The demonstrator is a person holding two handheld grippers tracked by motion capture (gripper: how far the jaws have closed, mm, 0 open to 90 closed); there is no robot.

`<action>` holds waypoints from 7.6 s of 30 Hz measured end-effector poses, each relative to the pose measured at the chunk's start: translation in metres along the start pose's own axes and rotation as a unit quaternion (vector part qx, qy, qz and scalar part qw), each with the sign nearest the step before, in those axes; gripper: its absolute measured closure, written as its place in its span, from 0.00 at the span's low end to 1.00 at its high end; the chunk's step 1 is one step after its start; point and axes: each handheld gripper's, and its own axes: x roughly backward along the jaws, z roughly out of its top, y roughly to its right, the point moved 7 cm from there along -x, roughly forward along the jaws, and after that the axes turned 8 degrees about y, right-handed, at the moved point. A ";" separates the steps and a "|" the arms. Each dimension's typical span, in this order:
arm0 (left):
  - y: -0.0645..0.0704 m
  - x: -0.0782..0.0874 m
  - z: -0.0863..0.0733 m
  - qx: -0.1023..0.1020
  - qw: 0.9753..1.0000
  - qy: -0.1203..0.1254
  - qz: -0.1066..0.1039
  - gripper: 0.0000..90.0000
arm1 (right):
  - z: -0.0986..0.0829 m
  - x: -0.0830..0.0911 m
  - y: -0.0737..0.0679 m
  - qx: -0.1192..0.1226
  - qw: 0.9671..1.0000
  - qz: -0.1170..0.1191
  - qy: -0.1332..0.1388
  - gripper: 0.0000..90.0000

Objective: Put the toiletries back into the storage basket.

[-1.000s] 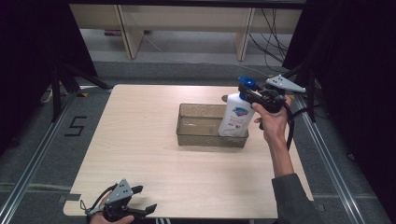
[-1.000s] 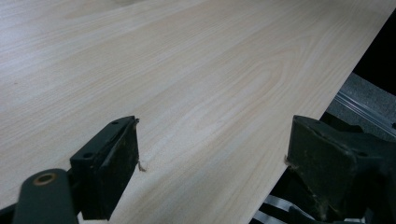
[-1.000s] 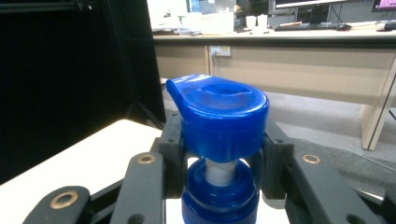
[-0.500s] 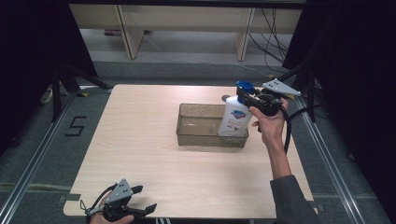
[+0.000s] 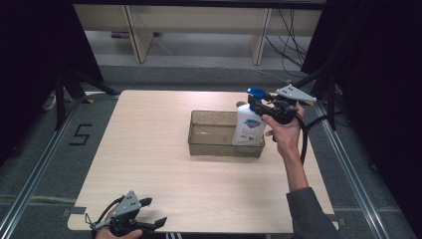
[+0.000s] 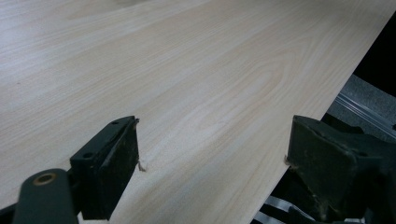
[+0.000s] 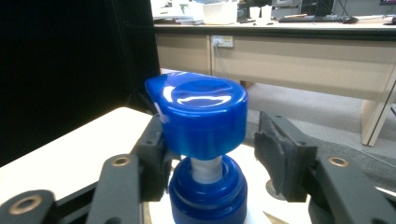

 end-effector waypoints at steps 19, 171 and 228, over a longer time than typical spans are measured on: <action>-0.003 0.002 -0.001 -0.008 1.000 -0.011 0.010 0.18 | -0.009 0.015 0.004 -0.039 0.999 0.003 0.005 0.32; 0.003 0.001 0.003 -0.003 1.000 0.008 0.010 0.18 | -0.077 0.100 -0.071 -0.067 0.994 0.051 -0.076 0.19; 0.003 0.002 0.002 -0.011 1.000 0.000 0.007 0.18 | -0.143 0.119 -0.111 -0.080 0.985 0.095 -0.118 0.19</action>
